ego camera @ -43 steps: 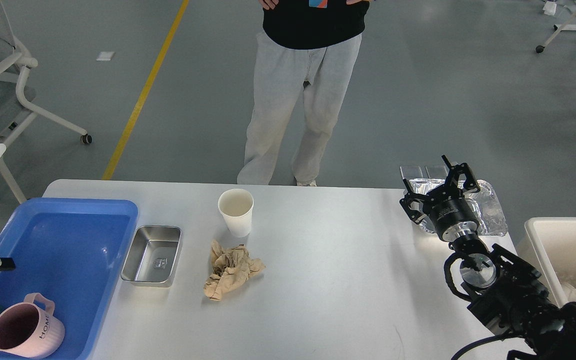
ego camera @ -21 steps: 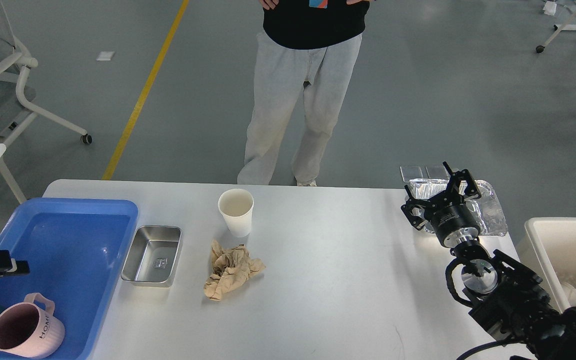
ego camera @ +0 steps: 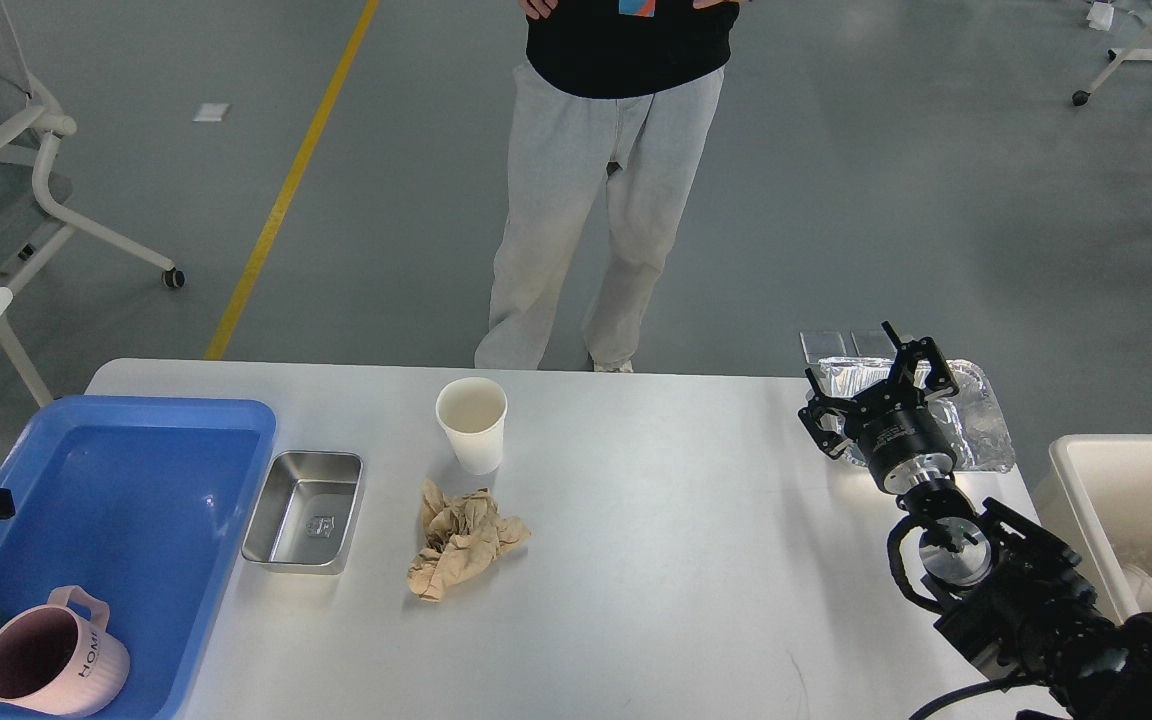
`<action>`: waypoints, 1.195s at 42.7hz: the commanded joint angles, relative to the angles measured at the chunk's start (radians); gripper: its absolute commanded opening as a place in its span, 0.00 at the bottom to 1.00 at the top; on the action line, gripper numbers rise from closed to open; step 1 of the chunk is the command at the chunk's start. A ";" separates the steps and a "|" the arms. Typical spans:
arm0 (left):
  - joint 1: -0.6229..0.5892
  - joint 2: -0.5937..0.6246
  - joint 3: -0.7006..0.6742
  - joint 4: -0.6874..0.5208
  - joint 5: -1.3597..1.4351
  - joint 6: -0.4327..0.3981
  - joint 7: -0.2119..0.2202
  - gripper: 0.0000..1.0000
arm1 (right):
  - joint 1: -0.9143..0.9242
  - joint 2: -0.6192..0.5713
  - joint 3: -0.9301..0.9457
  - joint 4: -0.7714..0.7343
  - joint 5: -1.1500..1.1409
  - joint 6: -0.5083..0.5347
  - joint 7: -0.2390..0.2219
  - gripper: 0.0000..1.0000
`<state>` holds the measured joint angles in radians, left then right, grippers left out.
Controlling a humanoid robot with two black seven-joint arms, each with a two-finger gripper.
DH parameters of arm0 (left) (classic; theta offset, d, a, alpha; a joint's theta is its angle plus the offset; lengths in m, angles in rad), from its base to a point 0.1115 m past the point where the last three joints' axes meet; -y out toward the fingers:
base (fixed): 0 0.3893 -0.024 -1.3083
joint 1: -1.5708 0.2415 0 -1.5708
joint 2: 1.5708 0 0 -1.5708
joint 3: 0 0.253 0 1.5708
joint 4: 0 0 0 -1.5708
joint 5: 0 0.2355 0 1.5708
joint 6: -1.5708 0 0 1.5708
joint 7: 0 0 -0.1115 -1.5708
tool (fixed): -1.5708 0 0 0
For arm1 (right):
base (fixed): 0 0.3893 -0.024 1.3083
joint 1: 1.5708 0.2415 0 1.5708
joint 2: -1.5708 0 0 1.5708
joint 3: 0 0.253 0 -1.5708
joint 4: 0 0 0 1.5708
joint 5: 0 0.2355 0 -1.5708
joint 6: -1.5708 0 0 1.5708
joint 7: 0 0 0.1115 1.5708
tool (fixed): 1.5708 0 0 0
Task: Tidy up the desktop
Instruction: 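Move the left gripper toward the small steel tray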
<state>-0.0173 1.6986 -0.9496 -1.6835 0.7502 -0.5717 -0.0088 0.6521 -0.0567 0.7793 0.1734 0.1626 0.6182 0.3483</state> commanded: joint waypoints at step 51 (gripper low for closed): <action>-0.101 -0.516 0.009 0.258 0.244 0.085 0.072 0.92 | -0.003 0.000 -0.002 -0.003 0.000 -0.003 0.000 1.00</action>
<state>-0.1052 1.3007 -0.9402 -1.4862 0.8982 -0.5318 0.0593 0.6489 -0.0580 0.7777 0.1695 0.1626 0.6165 0.3482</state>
